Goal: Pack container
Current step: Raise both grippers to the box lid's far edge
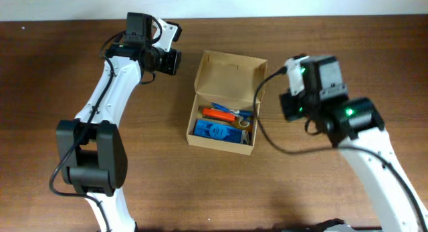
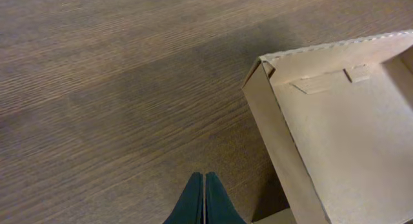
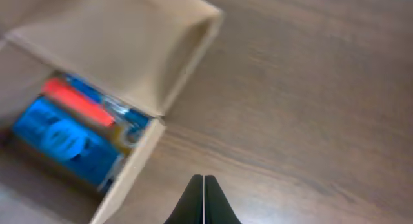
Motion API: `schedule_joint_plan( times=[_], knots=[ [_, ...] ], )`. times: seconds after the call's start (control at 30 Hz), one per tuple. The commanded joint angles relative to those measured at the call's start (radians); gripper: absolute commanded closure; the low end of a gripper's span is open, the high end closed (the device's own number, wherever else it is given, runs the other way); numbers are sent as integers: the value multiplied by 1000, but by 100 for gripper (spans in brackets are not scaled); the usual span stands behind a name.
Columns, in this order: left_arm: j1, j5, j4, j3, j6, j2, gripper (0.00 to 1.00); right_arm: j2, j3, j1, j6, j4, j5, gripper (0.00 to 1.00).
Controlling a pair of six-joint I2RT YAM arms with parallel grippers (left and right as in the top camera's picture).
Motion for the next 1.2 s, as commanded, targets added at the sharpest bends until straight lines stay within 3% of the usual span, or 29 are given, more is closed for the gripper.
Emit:
schedule_joint_plan(
  times=[0.0,0.1,0.2,0.33,0.57,0.77,0.93,1.0,1.17],
  knots=[
    [3,18,8,0,-12,12,98,67,13,-87,34,39,-145,96],
    [3,16,15,0,-11,12,98,214,13,-165,162,137,-215,96],
    [3,10,43,0,-12,12,98,350,13,-171,177,230,-330,96],
    [3,10,48,0,-12,12,98,495,13,-170,313,329,-396,96],
    [3,10,47,0,-11,12,98,518,13,-91,338,491,-458,96],
    [3,-20,3,0,-13,12,98,518,13,-102,338,497,-443,96],
    [68,8,2,-3,-277,50,98,526,13,-165,344,505,-409,96],
    [77,160,20,-3,-319,117,98,563,13,-181,345,523,-436,96],
    [73,384,166,-2,-509,257,98,656,13,-201,435,656,-627,96]
  ],
)
